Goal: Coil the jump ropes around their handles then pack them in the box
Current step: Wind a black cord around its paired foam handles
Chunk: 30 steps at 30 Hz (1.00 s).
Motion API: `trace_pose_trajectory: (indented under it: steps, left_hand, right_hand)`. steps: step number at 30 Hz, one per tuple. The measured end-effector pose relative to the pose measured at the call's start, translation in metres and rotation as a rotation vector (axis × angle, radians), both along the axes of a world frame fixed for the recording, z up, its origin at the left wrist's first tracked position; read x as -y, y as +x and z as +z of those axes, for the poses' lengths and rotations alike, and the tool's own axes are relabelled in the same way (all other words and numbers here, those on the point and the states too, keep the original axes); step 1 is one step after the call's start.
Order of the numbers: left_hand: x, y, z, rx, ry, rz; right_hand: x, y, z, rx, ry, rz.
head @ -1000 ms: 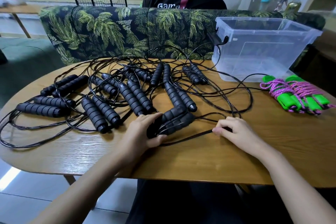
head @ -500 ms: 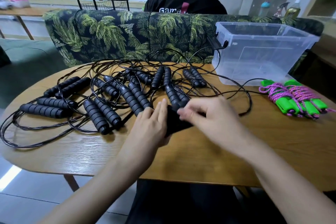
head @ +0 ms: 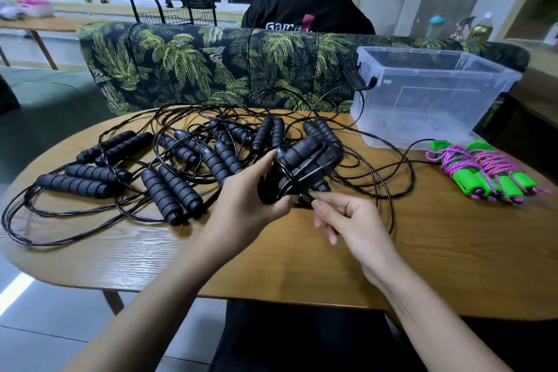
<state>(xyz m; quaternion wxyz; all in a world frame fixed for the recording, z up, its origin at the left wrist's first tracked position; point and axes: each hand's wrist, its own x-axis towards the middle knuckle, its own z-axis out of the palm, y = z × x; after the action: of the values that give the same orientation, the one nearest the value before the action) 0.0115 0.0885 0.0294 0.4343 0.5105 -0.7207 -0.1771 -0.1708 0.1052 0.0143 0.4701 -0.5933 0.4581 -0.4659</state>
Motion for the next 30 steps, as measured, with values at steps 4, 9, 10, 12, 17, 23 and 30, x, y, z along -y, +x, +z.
trace_pose_trajectory:
  steps: [4, 9, 10, 12, 17, 23, 30]
  left_hand:
    - [0.001, 0.006, 0.007, 0.184, 0.022, -0.093]
    - [-0.011, -0.006, 0.011, 0.190, -0.029, -0.080]
    - [-0.010, -0.009, 0.008, 0.181, -0.043, -0.046]
    - [-0.005, -0.012, 0.002, 0.178, -0.064, 0.003]
    - [0.001, -0.010, -0.004, 0.300, -0.144, 0.016]
    - [0.007, 0.014, -0.002, 0.357, -0.191, 0.045]
    - [0.003, 0.011, 0.002, 0.657, -0.457, -0.159]
  right_hand:
    - [0.003, 0.002, -0.003, 0.055, -0.008, -0.009]
    - [-0.002, 0.007, 0.000, 0.084, -0.062, -0.018]
    - [-0.004, 0.007, -0.001, 0.069, -0.080, -0.003]
    - [-0.006, 0.006, -0.005, 0.004, -0.130, 0.026]
    - [0.000, -0.016, -0.022, -0.264, -0.211, 0.097]
    - [0.020, -0.075, -0.039, -0.689, -0.314, 0.087]
    - [0.064, -0.092, -0.005, -0.666, -0.128, 0.111]
